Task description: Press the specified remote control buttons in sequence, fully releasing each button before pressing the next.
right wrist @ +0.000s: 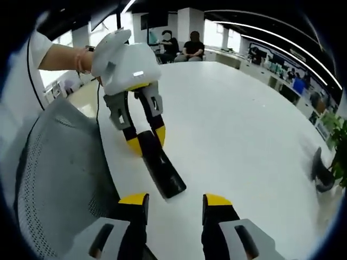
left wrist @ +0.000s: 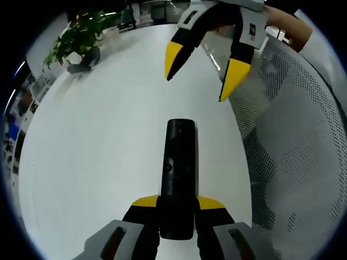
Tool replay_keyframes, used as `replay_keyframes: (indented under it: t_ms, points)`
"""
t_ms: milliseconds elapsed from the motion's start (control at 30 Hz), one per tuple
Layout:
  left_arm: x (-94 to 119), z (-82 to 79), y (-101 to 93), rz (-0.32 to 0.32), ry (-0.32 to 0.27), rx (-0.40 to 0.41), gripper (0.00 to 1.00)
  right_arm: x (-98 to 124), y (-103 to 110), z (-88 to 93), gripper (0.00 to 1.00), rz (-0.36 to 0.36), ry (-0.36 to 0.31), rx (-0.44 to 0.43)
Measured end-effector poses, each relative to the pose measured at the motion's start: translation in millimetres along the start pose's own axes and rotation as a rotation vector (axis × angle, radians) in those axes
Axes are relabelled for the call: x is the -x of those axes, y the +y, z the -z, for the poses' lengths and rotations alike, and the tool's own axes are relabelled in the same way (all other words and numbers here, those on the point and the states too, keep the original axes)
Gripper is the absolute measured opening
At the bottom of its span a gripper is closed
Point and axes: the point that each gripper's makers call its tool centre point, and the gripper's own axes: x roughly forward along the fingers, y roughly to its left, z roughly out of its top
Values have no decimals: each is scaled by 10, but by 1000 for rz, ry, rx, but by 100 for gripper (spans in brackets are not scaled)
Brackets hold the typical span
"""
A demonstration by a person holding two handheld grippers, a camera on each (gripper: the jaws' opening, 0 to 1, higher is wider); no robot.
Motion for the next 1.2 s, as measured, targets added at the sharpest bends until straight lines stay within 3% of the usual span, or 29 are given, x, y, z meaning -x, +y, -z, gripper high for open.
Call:
replay_keyframes:
  t_ms: [567, 1200]
  points:
    - [-3, -3, -142, -31, -88, 62, 24, 44, 37, 28, 19, -52, 69, 80]
    - [1, 1, -146, -38, -129, 72, 24, -257, 100, 23, 4, -192, 218, 281]
